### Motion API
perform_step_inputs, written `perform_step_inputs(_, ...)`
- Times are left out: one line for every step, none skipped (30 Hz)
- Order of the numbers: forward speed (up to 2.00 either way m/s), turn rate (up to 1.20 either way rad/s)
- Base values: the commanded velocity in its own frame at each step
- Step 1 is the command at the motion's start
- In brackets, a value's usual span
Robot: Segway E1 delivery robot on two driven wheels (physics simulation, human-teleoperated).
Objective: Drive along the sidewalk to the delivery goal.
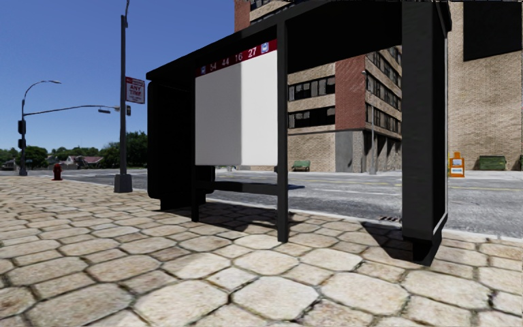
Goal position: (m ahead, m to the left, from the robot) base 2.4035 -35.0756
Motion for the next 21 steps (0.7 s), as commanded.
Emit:
perform_step_inputs(2.00,0.93)
perform_step_inputs(2.00,0.93)
perform_step_inputs(2.00,0.93)
perform_step_inputs(2.00,0.93)
perform_step_inputs(2.00,0.93)
perform_step_inputs(2.00,0.93)
perform_step_inputs(2.00,0.93)
perform_step_inputs(2.00,0.93)
perform_step_inputs(2.00,0.93)
perform_step_inputs(2.00,0.93)
perform_step_inputs(2.00,0.93)
perform_step_inputs(2.00,0.93)
perform_step_inputs(2.00,0.93)
perform_step_inputs(2.00,0.93)
perform_step_inputs(2.00,0.93)
perform_step_inputs(2.00,0.93)
perform_step_inputs(2.00,0.93)
perform_step_inputs(2.00,0.93)
perform_step_inputs(2.00,0.93)
perform_step_inputs(2.00,0.93)
perform_step_inputs(2.00,0.93)
